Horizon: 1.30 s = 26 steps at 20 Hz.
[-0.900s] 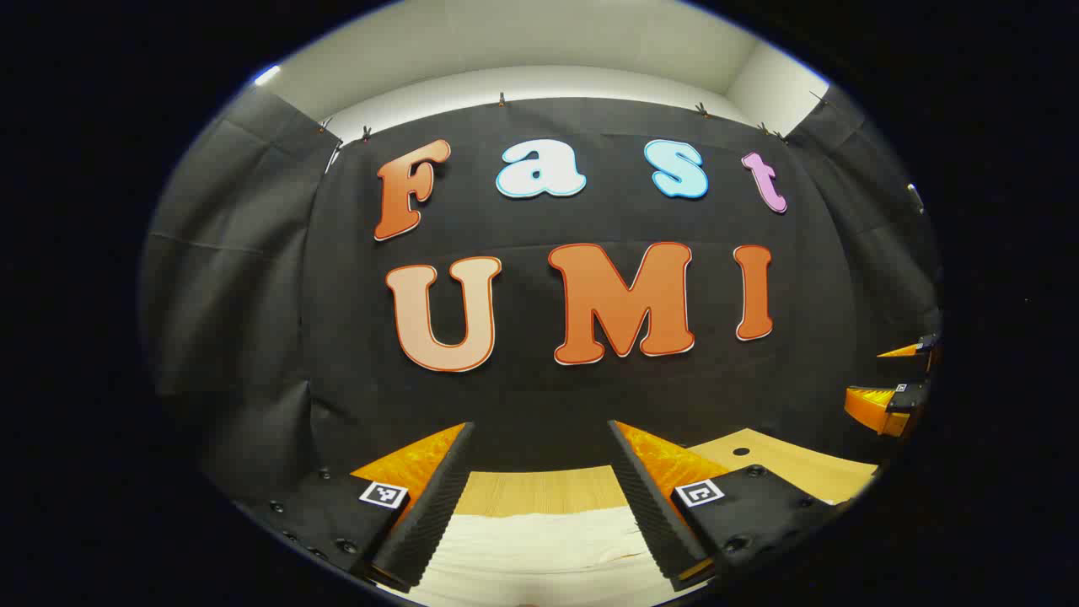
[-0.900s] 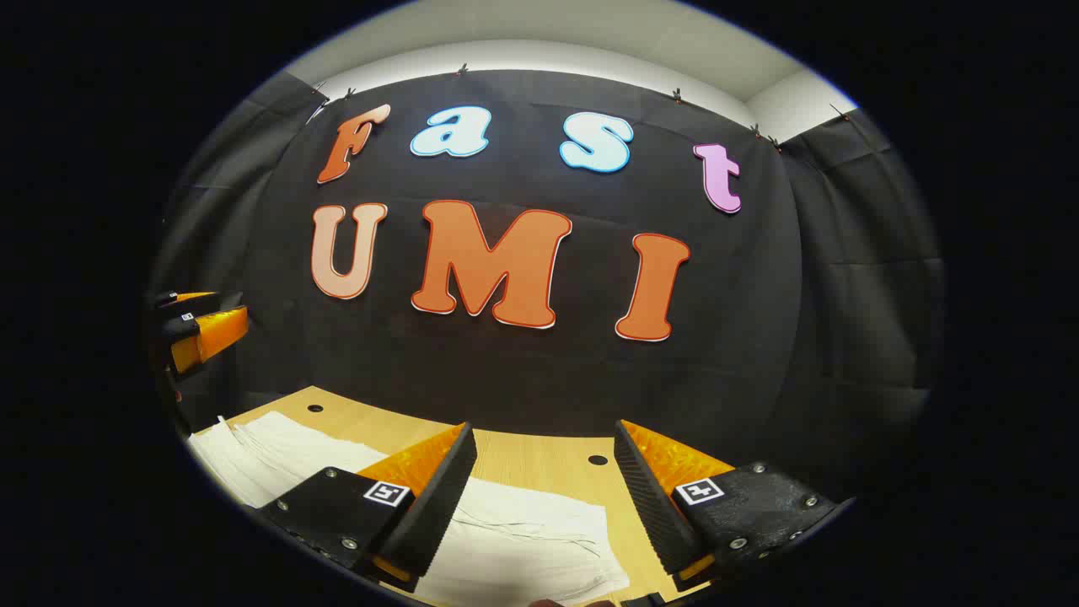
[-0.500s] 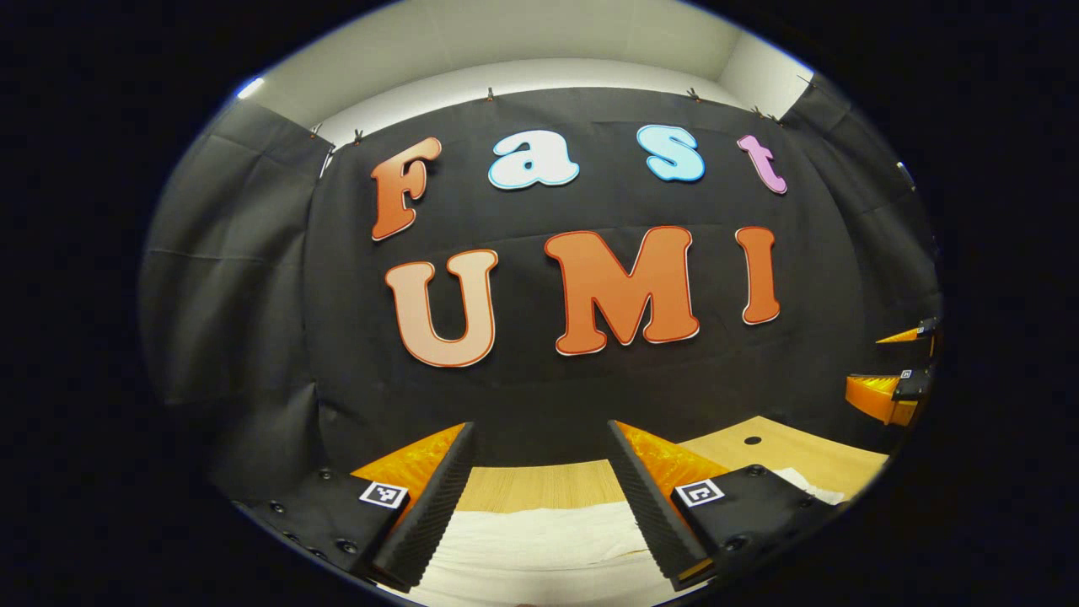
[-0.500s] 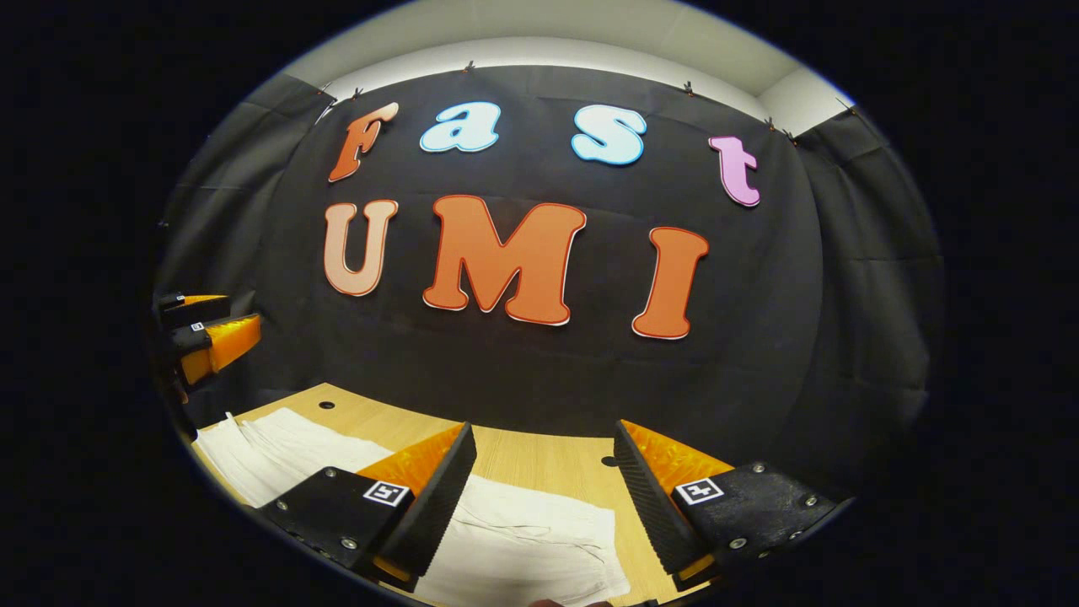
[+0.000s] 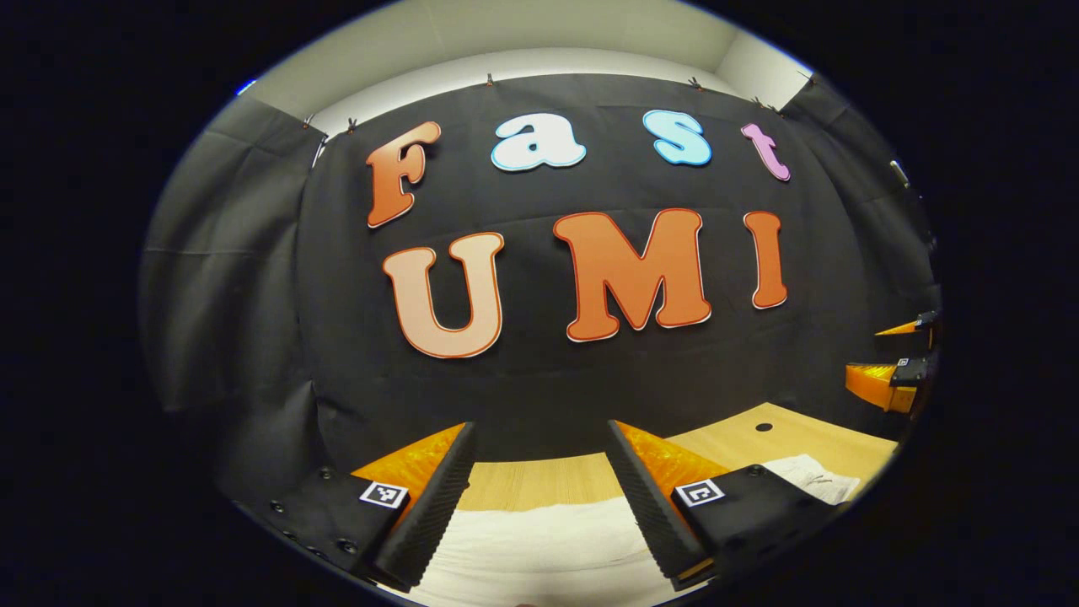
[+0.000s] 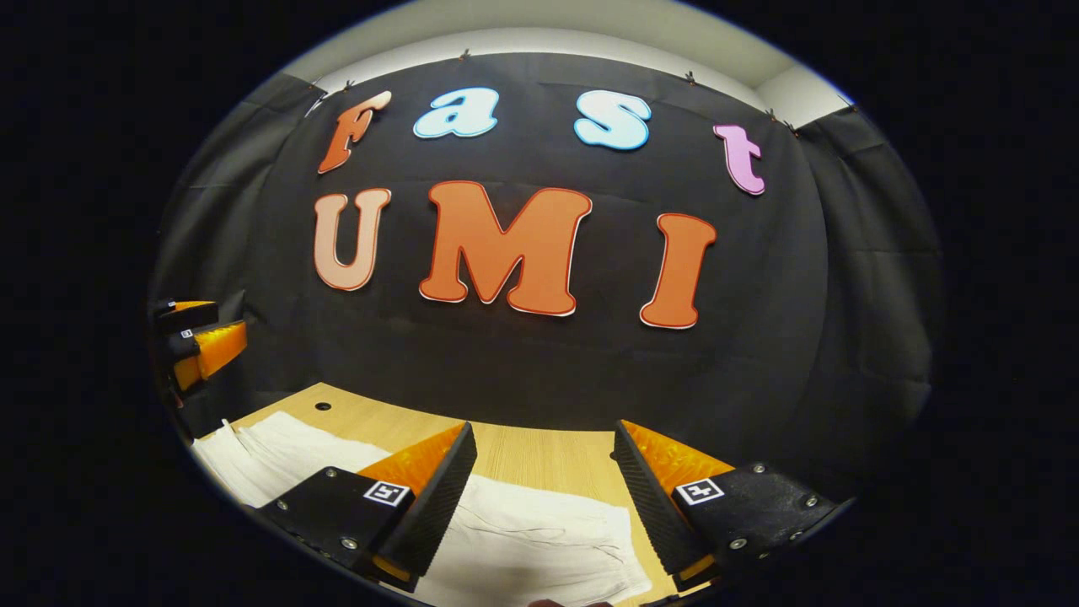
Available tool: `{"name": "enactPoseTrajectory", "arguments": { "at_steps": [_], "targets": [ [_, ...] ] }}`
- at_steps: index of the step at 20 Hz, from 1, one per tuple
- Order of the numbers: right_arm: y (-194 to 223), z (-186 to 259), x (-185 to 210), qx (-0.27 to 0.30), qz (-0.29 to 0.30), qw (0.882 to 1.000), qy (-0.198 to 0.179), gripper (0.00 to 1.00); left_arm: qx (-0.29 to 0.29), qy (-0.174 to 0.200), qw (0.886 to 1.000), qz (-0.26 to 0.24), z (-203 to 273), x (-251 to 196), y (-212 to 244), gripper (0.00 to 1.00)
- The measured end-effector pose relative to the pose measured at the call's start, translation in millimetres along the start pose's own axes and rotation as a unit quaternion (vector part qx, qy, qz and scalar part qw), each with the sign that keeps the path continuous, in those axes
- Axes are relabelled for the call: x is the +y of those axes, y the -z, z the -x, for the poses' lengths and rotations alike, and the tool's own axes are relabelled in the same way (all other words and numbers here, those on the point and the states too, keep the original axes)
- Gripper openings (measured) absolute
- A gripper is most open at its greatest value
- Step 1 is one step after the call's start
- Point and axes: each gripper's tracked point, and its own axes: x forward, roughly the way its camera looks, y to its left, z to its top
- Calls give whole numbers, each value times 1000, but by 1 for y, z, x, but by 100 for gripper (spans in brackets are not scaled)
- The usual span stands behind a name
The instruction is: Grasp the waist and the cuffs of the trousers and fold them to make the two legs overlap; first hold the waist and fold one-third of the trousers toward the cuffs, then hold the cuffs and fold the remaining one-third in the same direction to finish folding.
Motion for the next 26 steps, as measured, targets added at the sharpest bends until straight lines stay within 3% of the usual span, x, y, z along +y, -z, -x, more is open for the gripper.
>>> {"name": "enactPoseTrajectory", "arguments": {
  "at_steps": [6,10,13,14,16,20,22,26],
  "targets": [
    [39,-6,-6,80,-38,995,49,99,98,-14,994,38,-13,86,80,100],
    [78,-9,-18,151,-107,980,74,99,199,-37,974,98,5,130,153,100],
    [120,-1,-21,213,-142,964,67,98,255,-49,955,141,23,154,200,100],
    [134,1,-20,230,-162,958,63,98,286,-50,943,162,32,157,220,99],
    [171,6,-14,286,-231,928,58,98,351,-67,906,226,63,172,268,97],
    [213,17,-12,353,-324,876,61,98,407,-114,851,312,87,187,336,99],
    [230,20,-15,368,-346,860,76,97,419,-138,828,346,100,196,358,99],
    [254,28,-21,391,-363,841,91,98,437,-160,784,411,120,193,388,99]
  ]
}}
